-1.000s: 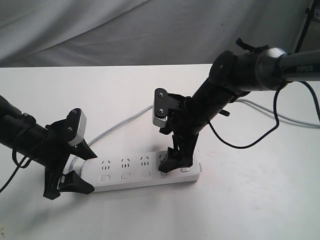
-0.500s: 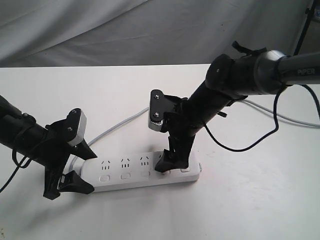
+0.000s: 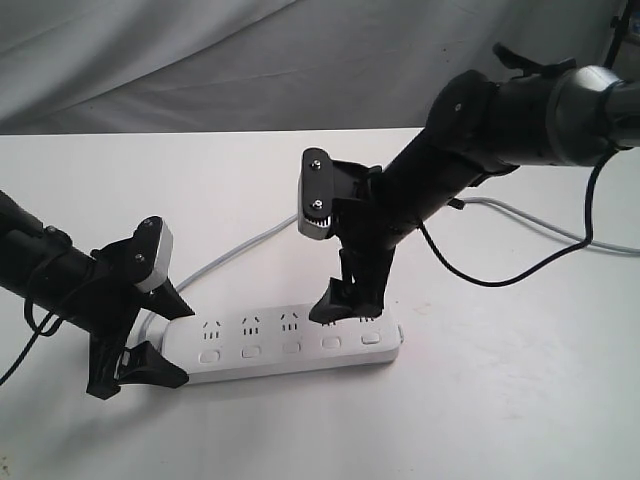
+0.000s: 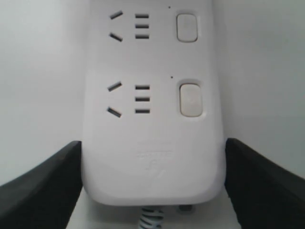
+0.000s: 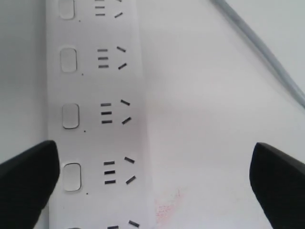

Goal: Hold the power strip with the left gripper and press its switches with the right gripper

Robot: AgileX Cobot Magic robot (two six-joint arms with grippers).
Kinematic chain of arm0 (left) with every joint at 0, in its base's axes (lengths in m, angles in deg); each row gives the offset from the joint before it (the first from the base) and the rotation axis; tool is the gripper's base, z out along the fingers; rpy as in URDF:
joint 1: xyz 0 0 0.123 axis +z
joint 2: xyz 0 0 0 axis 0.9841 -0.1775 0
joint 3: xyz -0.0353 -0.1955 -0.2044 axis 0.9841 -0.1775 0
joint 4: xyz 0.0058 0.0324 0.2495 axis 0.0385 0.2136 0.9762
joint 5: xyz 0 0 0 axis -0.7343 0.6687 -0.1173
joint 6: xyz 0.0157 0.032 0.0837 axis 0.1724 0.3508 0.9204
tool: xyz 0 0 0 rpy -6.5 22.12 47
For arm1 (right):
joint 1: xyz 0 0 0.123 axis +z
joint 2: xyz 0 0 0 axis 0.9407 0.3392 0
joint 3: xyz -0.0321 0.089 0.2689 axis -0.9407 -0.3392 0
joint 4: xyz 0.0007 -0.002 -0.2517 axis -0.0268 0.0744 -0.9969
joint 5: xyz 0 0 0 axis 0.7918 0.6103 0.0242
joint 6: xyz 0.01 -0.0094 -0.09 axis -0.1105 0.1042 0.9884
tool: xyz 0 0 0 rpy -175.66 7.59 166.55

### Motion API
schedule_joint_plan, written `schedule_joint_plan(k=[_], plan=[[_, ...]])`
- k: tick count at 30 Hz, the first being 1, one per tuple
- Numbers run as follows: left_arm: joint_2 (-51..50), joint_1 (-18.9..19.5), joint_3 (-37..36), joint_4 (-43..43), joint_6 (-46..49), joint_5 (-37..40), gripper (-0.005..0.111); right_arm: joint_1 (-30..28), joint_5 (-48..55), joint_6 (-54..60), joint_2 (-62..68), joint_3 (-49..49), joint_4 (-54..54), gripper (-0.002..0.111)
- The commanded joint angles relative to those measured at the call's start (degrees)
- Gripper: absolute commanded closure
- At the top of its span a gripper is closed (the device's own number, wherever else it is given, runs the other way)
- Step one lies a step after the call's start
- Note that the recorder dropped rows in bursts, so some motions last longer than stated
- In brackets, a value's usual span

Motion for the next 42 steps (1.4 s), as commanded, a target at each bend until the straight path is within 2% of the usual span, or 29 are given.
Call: schedule_joint_plan(k=[1, 9, 15, 42], plan=[[0.0, -0.08, 0.12, 0.04, 0.37, -1.99, 0.107, -0.05, 1.14, 0.59, -1.37, -0.18, 0.79, 0.005], [0.0, -0.08, 0.12, 0.04, 0.37, -1.99, 0.107, -5.16, 7.12, 1.87, -1.37, -0.62, 1.33, 0.005], [0.0, -0.08, 0.12, 0.04, 0.37, -1.99, 0.107, -9.3, 6.54, 12.84, -1.51, -4.48, 10.2, 0.005], [0.0, -0.08, 0.12, 0.04, 0.37, -1.99, 0.107, -9.42, 3.8, 12.34, 2.8, -4.78, 7.84, 0.005]])
